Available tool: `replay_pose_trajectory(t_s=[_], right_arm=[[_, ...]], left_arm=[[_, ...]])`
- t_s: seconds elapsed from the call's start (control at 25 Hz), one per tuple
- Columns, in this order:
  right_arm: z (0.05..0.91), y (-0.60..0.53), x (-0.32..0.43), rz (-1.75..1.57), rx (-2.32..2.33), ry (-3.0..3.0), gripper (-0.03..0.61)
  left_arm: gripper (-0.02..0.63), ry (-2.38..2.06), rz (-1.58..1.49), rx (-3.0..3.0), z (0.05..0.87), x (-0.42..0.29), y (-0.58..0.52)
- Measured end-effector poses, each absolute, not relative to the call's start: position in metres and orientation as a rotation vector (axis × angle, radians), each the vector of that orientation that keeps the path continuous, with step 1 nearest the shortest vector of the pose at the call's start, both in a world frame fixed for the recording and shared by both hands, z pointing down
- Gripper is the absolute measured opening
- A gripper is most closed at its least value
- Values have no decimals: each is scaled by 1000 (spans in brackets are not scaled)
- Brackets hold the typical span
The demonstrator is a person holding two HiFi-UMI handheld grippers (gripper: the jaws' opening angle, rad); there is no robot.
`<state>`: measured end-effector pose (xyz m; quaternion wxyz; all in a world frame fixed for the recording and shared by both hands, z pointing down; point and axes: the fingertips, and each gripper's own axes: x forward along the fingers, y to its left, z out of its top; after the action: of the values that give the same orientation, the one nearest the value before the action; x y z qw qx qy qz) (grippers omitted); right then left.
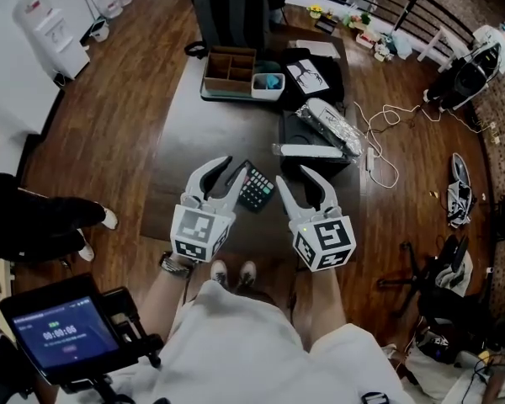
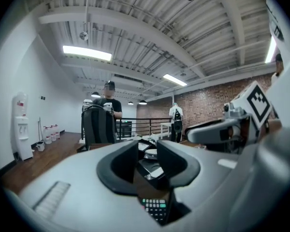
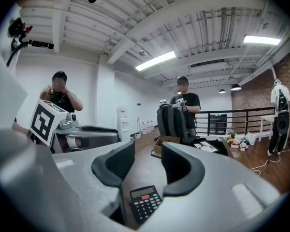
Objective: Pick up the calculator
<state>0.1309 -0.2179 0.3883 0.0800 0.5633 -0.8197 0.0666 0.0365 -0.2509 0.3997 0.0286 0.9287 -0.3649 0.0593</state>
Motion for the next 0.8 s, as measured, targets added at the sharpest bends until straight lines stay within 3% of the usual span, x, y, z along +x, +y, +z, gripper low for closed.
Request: replay_pose_trajectory(t_s=[0.8], right_arm=[[489, -256, 133, 409, 1551, -2302, 166]], left_arm=[[133, -1060, 412, 2616, 528, 41, -289]])
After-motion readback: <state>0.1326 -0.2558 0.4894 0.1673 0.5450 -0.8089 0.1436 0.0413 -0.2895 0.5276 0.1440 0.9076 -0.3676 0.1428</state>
